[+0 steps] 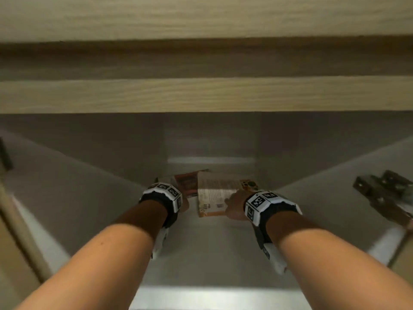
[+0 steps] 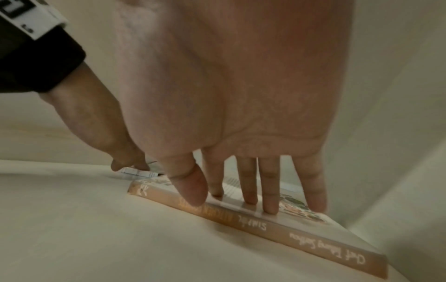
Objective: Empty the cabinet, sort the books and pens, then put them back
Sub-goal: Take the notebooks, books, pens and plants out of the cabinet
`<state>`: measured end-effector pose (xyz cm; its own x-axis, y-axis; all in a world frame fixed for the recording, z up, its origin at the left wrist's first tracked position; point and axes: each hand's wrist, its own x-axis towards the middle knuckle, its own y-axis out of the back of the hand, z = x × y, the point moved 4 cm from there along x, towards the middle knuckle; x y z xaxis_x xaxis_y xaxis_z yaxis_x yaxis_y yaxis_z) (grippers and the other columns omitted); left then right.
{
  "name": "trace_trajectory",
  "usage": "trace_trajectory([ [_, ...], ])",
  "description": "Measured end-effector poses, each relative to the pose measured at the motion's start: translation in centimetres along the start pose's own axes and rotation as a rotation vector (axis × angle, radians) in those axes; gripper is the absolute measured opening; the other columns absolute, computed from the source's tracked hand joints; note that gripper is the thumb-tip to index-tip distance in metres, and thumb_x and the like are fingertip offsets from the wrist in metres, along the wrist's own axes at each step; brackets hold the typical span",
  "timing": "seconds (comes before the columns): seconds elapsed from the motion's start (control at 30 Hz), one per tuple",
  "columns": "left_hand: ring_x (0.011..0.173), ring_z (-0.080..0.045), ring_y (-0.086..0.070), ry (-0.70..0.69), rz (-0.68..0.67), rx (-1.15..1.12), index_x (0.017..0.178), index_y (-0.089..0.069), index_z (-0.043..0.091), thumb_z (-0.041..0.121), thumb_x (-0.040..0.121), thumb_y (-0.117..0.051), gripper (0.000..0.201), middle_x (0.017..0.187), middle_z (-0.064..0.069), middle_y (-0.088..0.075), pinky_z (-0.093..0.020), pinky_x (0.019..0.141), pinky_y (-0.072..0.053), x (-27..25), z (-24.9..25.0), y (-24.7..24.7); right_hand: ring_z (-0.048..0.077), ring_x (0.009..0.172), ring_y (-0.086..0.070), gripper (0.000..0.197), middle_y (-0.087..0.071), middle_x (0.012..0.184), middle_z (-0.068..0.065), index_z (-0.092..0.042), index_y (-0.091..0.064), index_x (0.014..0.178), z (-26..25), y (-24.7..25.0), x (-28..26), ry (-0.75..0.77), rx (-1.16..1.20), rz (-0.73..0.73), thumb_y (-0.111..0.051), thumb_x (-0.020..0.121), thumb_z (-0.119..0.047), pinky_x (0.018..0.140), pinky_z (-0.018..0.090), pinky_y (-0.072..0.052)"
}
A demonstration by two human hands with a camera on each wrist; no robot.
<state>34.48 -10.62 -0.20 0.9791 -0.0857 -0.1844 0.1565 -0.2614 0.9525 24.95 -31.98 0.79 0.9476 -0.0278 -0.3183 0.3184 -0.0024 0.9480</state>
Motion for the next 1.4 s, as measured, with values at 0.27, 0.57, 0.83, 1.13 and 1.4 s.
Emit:
trace_trajectory([
  [0.27, 0.116, -0.024, -0.059, -0.085, 0.112, -0.246, 0.131, -0.054, 0.018, 0.041, 0.084, -0.062, 0.054, 0.126, -0.005, -0.06, -0.029, 0.092, -0.049, -11.2, 1.1, -0.4, 0.031, 0.128, -0.054, 0.045, -0.059, 0.136, 0.011, -0.008, -0.067, 0.128, -1.7, -2.2, -9.5, 0.063, 0.24, 0.173, -0.057, 0.095, -0.037, 0.106, 0.035, -0.044],
  [0.57, 0.092, -0.023, -0.064, -0.186, 0.087, -0.253, 0.103, -0.065, 0.021, 0.067, 0.076, -0.045, 0.057, 0.104, -0.003, -0.067, -0.031, 0.083, -0.052, -22.8, 1.9, -4.2, 0.034, 0.134, -0.045, 0.07, -0.042, 0.151, 0.013, -0.03, -0.04, 0.149, -4.1, -6.4, -19.1, 0.086, -0.045, 0.164, -0.034, 0.087, -0.062, 0.108, 0.046, -0.042],
  [0.83, 0.117, -0.033, -0.049, -0.196, 0.285, -0.219, 0.126, -0.034, 0.021, 0.03, 0.074, -0.07, 0.064, 0.129, -0.011, -0.051, -0.048, 0.097, -0.046, -31.4, 1.1, -7.3, 0.032, 0.12, -0.051, 0.07, -0.041, 0.141, 0.007, -0.03, -0.031, 0.136, -4.8, -10.1, -24.2, 0.163, -0.064, 0.257, -0.068, 0.076, -0.029, 0.096, 0.053, -0.05],
  [1.13, 0.116, -0.033, -0.059, -0.231, 0.467, 0.019, 0.147, -0.027, 0.024, 0.007, 0.086, -0.054, 0.069, 0.13, -0.01, -0.06, -0.046, 0.092, -0.049, -41.1, -2.1, -8.0, 0.038, 0.132, -0.046, 0.08, -0.031, 0.159, 0.01, -0.035, -0.005, 0.158, -6.6, -11.0, -29.9, 0.324, -0.211, 0.373, -0.046, 0.092, -0.017, 0.101, 0.052, -0.047],
  [1.4, 0.071, -0.031, -0.065, -0.192, 0.476, -0.05, 0.131, -0.044, 0.024, 0.017, 0.09, -0.047, 0.042, 0.089, -0.006, -0.067, -0.034, 0.061, -0.05, -51.6, -10.3, -7.2, 0.038, 0.081, -0.071, 0.053, -0.071, 0.117, 0.015, -0.019, -0.043, 0.145, -12.9, -8.9, -36.9, 0.68, -0.255, 0.734, -0.043, 0.094, -0.036, 0.058, 0.041, -0.057],
])
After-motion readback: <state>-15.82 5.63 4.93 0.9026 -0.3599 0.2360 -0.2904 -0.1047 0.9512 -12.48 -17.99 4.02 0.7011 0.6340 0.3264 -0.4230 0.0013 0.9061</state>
